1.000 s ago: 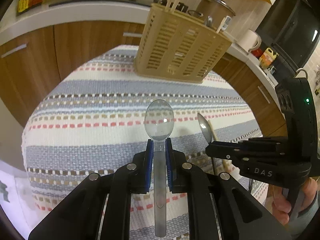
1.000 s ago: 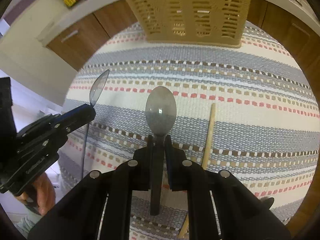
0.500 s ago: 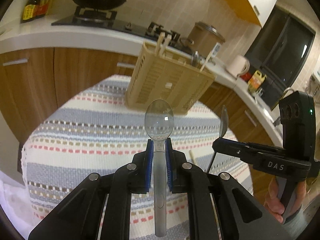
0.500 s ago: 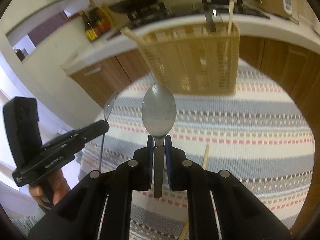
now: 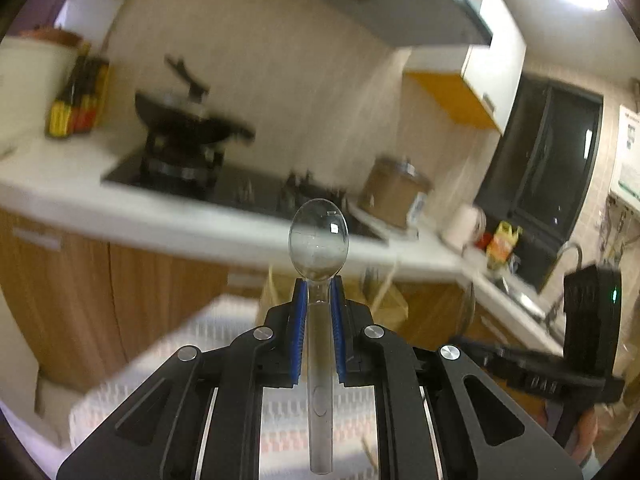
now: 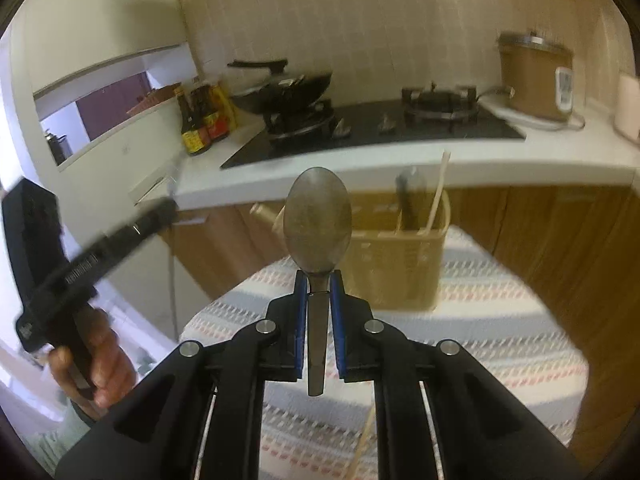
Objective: Organize utensils
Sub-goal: 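Lift both spoons up over the beige basket, then open both grippers to drop the spoons into the basket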
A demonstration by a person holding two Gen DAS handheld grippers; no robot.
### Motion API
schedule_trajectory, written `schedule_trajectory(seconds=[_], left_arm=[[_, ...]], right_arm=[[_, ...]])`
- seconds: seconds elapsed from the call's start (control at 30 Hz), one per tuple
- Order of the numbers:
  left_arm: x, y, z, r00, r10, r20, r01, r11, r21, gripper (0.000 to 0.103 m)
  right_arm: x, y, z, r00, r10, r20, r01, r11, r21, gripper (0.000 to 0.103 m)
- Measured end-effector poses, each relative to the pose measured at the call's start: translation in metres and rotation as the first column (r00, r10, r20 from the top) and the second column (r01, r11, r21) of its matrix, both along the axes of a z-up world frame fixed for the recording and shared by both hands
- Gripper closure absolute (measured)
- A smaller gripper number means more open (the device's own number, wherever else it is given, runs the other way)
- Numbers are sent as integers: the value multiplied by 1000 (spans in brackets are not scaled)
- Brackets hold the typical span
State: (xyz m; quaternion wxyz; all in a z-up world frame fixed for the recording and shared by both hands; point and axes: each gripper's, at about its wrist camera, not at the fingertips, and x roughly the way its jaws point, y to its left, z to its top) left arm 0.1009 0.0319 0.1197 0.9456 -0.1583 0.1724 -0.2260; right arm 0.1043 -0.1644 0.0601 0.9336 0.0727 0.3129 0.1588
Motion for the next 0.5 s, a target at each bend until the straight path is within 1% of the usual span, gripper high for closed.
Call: schedule_trajectory(seconds=[0.07, 0.1, 0.2, 0.23, 0.37, 0.43, 0.5], left_arm=[[7, 1, 17, 998, 25, 59, -23, 999, -36, 93], [13, 2, 25, 995, 36, 88, -30, 997, -66, 93], [26, 5, 40, 988, 65, 138, -47, 991, -124, 93], [33, 4, 44, 986, 77, 150, -55, 988, -146, 93], [63, 3, 44, 982, 96, 164, -55, 969, -240, 93], [78, -3, 41, 982, 96, 161, -53, 966, -252, 93], [94, -6, 35, 986, 77, 151, -37, 968, -250, 93]], right_arm=[[8, -5, 8, 1000, -4, 24, 4, 1000, -1, 93], [12, -6, 11, 999, -6, 35, 6, 1000, -2, 93], [24, -11, 22, 996, -48, 78, 51, 998, -45, 93], [27, -13, 24, 995, -52, 85, 56, 997, -46, 93], [43, -27, 36, 990, -88, 115, 92, 995, -31, 93], [53, -35, 42, 985, -109, 133, 113, 993, -18, 93], [60, -40, 45, 982, -124, 146, 126, 992, -9, 93]])
